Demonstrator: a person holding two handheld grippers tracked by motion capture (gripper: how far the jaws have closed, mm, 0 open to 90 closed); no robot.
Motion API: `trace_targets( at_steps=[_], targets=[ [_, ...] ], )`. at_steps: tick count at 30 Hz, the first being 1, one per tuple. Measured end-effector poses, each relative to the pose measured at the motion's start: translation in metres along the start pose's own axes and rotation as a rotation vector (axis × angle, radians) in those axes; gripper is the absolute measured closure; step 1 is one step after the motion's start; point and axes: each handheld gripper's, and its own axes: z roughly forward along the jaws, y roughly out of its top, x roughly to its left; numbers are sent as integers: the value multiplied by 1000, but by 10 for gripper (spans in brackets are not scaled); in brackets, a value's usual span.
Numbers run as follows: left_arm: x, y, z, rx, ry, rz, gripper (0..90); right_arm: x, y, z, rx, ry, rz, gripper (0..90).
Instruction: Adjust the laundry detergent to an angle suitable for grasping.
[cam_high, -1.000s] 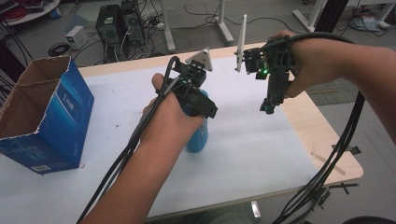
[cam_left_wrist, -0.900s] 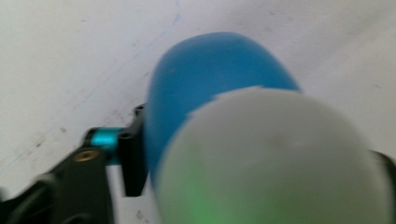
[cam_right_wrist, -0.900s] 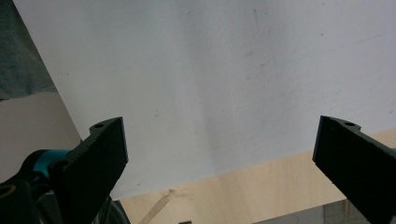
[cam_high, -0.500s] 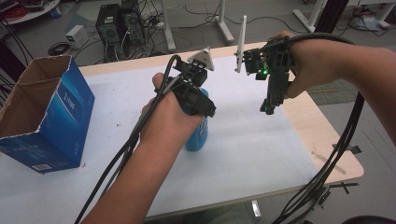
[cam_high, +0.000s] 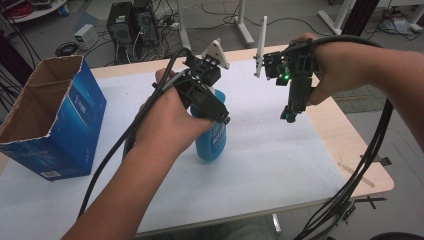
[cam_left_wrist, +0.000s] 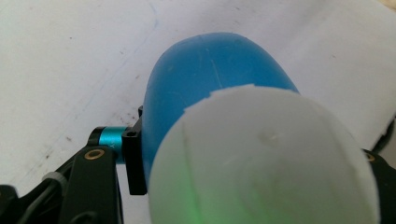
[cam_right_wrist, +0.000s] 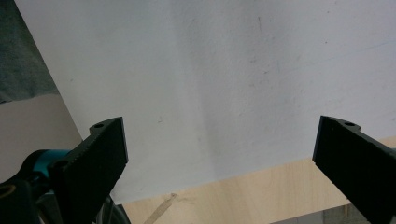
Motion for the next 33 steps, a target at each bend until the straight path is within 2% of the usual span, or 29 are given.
trace_targets(
  at_steps=[1,2,3,4,5,6,7,8,10,11,12,14,15,16,20,23,26,27,28,29,30,31,33],
  targets=[
    [2,-2,-7,4,-27,24,378,1,2,0,0,2,-4,23],
    [2,-2,-7,4,-27,24,378,1,2,0,0,2,-4,23],
    [5,-5,-15,5,-46,64,378,2,5,-1,3,0,-1,23],
    [6,-6,-19,8,-47,88,378,2,6,-1,1,-2,-8,23],
    [6,-6,-19,8,-47,88,378,3,8,-1,4,-3,0,23],
    [9,-10,-26,7,-43,146,378,3,9,-1,3,-2,-14,22],
    [10,-12,-29,9,-34,179,378,4,10,-2,5,-4,-8,22],
    [10,-12,-29,9,-34,179,378,4,10,-2,5,-4,-8,22],
    [13,-15,-35,12,-19,238,378,5,13,-2,7,-2,-11,22],
    [13,-15,-35,12,-19,238,378,5,13,-2,7,-2,-11,22],
    [16,-19,-40,12,-11,279,378,6,16,-2,10,-5,-21,23],
    [21,-23,-45,11,-14,292,378,7,17,-3,8,-6,-21,22],
    [28,-27,-50,12,-31,304,378,8,20,-4,12,-7,-21,22],
    [28,-27,-50,12,-31,304,378,8,21,-4,13,-6,-21,22],
    [39,-35,-58,-1,-83,337,378,11,26,-5,16,-5,-15,23],
    [42,-37,-60,-3,-102,353,378,12,29,-4,18,-4,-23,22],
    [49,-40,-62,-13,-167,400,378,14,33,-4,18,-4,-17,22],
    [49,-40,-62,-13,-167,400,378,14,34,-4,22,-5,-29,23],
    [50,-41,-62,-20,-183,413,379,15,35,-4,20,-5,-19,23],
    [53,-42,-63,-22,-207,450,378,15,35,-4,21,-5,-23,22],
    [53,-42,-63,-22,-207,450,378,15,36,-4,22,-3,-26,22],
    [55,-43,-63,-20,-232,483,378,15,36,-5,24,-2,-23,22],
    [55,-44,-62,-17,-241,494,378,15,36,-5,25,-1,-24,23]
  ],
)
